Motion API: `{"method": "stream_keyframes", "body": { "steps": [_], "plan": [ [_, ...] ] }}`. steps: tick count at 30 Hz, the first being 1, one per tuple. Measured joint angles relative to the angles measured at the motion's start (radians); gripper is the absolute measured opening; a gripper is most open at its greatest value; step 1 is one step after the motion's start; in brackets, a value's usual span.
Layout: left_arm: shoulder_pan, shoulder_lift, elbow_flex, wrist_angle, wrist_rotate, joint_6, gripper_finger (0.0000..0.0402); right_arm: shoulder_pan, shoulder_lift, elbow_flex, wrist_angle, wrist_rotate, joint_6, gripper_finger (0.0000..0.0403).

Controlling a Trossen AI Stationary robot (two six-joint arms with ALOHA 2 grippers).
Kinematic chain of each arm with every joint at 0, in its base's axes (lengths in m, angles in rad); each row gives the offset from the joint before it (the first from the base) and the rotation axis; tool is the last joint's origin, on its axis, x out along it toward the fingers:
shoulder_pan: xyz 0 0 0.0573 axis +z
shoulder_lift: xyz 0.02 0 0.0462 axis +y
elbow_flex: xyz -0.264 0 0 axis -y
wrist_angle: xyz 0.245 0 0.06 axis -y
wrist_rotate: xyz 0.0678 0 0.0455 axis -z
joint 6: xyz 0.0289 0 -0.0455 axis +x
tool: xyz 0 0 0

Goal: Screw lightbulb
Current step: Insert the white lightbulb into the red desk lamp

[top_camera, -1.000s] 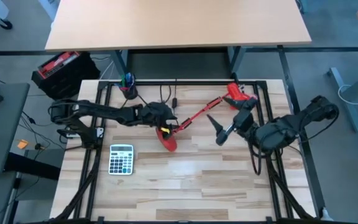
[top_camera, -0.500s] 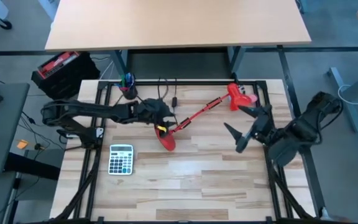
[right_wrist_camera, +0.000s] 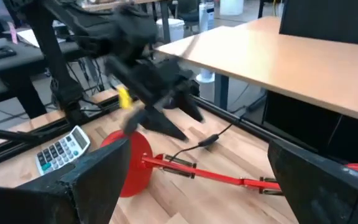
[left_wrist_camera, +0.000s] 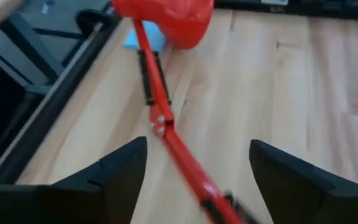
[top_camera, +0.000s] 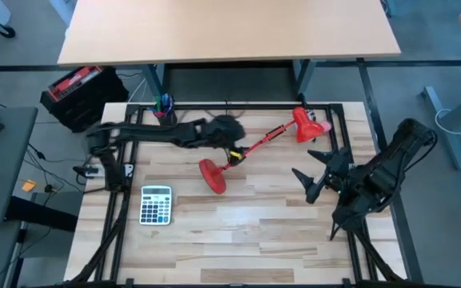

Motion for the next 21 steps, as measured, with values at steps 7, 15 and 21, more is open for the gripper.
{"method": "stream_keyframes", "body": {
  "steps": [7, 15, 21],
  "plan": [
    [0.004, 0.269, 0.280, -0.053, -0.003, 0.044, 0.0275, 0.014, 0.020, 0.001, 0.004, -0.022, 0.000, 0.0388],
    [0.013, 0.465, 0.492, -0.071, -0.003, 0.043, 0.0274, 0.041, 0.032, 0.001, 0.011, -0.040, 0.000, 0.0388],
    [0.037, 0.583, 0.603, -0.081, -0.031, 0.024, 0.0274, 0.038, 0.033, 0.001, 0.009, -0.040, -0.001, 0.0388]
  ]
}}
